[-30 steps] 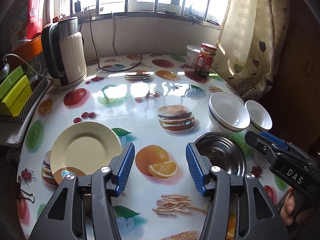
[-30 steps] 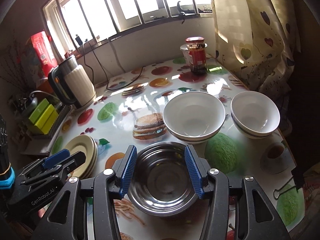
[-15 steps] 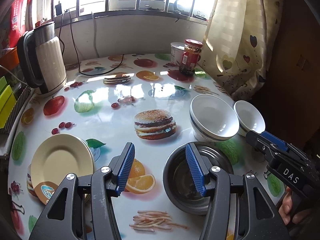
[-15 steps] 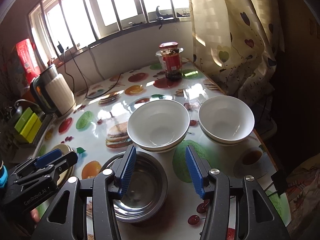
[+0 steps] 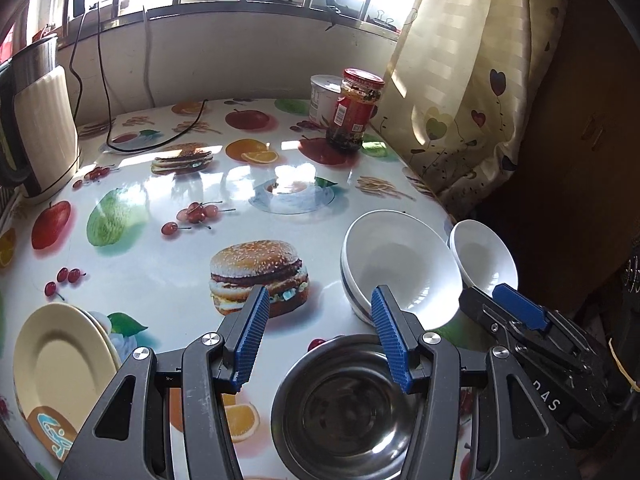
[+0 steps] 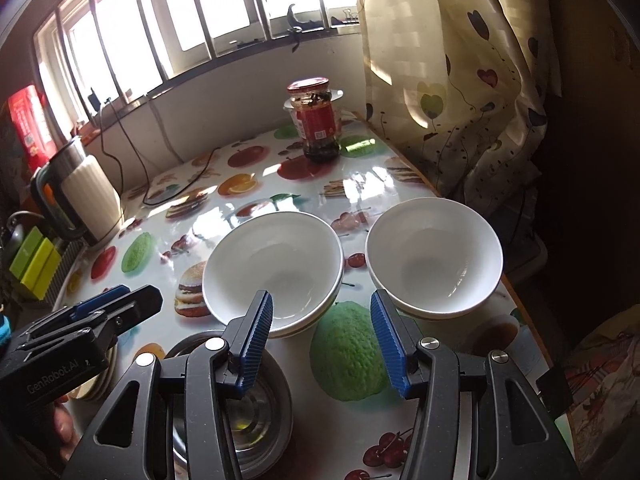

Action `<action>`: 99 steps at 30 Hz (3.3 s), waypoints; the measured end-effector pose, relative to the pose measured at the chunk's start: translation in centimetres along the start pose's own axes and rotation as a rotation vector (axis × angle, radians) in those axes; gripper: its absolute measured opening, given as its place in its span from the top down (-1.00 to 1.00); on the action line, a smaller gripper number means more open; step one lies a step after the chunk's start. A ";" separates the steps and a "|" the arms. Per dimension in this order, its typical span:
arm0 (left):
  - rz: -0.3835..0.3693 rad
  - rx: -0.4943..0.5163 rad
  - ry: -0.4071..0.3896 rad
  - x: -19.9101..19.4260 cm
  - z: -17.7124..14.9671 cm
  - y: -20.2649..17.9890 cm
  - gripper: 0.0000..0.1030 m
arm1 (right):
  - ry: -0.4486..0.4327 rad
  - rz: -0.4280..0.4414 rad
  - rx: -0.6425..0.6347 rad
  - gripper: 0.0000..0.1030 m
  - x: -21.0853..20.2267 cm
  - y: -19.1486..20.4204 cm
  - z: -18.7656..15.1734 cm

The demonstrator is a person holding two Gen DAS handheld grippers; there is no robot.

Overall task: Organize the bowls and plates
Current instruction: 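Move both tools over the steel bowl toward the white bowls, then close both tools on the rim of a white bowl, then lift the white bowl and lower it into the steel bowl with both tools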

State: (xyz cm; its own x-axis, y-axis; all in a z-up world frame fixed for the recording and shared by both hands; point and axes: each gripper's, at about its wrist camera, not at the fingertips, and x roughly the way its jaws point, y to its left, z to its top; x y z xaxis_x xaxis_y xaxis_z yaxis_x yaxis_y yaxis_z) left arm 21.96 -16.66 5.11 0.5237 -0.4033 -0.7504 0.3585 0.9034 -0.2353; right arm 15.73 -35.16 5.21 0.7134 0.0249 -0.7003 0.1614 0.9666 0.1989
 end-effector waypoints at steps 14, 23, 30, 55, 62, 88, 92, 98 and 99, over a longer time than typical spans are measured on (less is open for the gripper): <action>-0.027 0.002 0.042 3.5 1.5 -0.9 -0.05 | 0.016 -0.003 0.001 0.17 2.2 -0.1 0.6; -0.014 0.005 0.061 4.7 1.8 -0.8 0.15 | 0.028 0.002 -0.002 0.35 3.4 -0.1 0.8; -0.015 0.011 0.081 5.4 1.8 -1.1 0.36 | 0.037 0.008 0.005 0.50 4.3 -0.2 0.8; 0.015 0.039 0.088 5.9 1.5 -2.0 0.74 | 0.035 0.002 0.006 0.70 4.7 -0.6 0.8; 0.014 0.040 0.075 5.6 1.7 -2.0 0.74 | 0.024 -0.001 0.006 0.75 4.3 -0.4 1.0; 0.001 0.024 0.008 -0.2 0.6 -1.2 0.74 | -0.047 0.035 -0.004 0.76 -0.6 1.7 0.4; 0.005 0.026 0.001 -1.2 0.0 -1.1 0.74 | -0.054 0.040 -0.005 0.76 -1.4 2.2 -0.1; -0.001 0.006 0.001 -2.3 -1.0 -0.5 0.74 | -0.059 0.052 -0.008 0.76 -2.5 2.9 -0.9; -0.002 0.004 0.002 -2.5 -1.2 -0.5 0.74 | -0.059 0.053 -0.010 0.77 -2.7 3.0 -1.1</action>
State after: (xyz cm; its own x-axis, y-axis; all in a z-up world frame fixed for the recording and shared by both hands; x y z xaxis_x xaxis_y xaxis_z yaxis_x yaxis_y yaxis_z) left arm 19.55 -15.89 6.31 0.5214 -0.4043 -0.7514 0.3624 0.9022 -0.2340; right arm 13.55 -32.09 6.97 0.7600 0.0608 -0.6470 0.1160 0.9669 0.2272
